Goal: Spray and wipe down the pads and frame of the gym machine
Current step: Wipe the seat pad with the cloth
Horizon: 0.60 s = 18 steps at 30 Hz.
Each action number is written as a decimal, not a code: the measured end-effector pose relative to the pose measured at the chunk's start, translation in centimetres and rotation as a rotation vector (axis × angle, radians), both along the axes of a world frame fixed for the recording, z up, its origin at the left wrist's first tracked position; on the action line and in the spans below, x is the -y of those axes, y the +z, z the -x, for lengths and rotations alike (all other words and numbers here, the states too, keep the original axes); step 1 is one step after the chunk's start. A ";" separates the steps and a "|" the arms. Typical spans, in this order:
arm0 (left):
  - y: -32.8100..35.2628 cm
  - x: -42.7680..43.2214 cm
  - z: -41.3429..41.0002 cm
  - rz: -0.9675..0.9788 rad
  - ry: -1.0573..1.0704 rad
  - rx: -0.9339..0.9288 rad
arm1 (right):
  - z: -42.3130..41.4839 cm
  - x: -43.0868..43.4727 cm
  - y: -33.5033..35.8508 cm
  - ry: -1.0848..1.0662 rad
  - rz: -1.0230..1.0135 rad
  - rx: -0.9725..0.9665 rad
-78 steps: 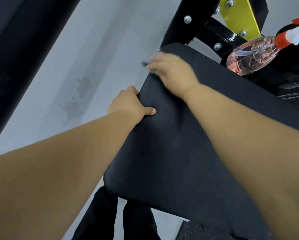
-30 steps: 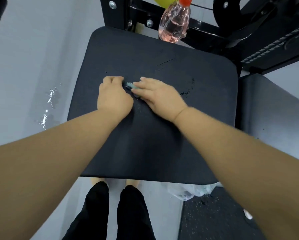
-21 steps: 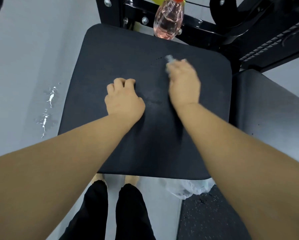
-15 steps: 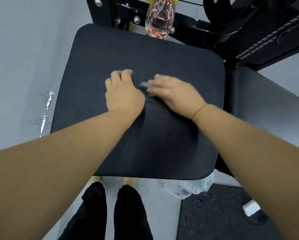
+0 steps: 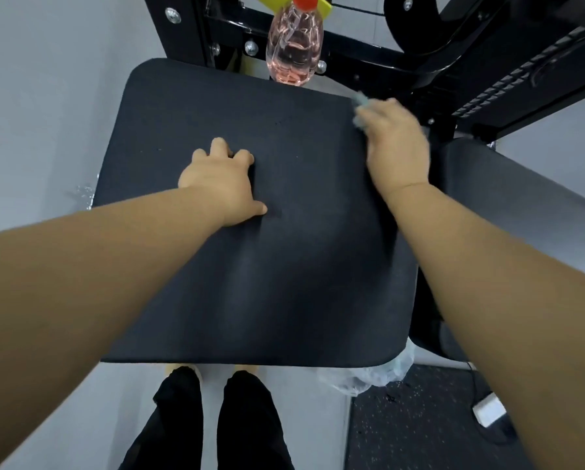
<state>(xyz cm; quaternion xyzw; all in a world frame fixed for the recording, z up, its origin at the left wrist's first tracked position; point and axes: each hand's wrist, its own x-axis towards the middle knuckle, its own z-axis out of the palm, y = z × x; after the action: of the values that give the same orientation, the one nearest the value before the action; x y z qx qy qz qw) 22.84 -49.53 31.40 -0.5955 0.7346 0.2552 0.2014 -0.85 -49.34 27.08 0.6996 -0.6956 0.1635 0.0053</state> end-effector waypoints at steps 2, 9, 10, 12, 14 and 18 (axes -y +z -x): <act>-0.1 -0.1 0.2 0.010 -0.009 0.018 | -0.8 0.7 -0.1 -0.330 -0.022 0.106; -0.5 -0.2 -0.3 0.071 0.037 -0.022 | -10.4 1.5 -0.6 0.249 -0.265 0.053; -0.6 -0.2 -0.4 0.078 0.036 -0.015 | -9.8 1.9 -0.8 0.379 -0.268 0.010; -0.4 -0.1 -0.3 0.069 0.033 -0.003 | -7.1 2.9 -0.8 0.470 -0.167 -0.001; -0.2 0.2 -0.1 0.050 0.025 0.010 | -4.2 3.7 -0.6 0.283 -0.086 0.020; -0.1 0.7 0.1 0.024 0.023 0.028 | -7.3 4.0 -1.0 -0.198 -0.089 0.091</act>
<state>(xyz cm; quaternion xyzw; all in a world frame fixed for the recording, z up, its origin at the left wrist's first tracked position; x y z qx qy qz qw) 22.73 -50.25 31.30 -0.6099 0.7278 0.2401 0.2015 6.42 -53.32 26.03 0.6188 -0.7674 0.1628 -0.0410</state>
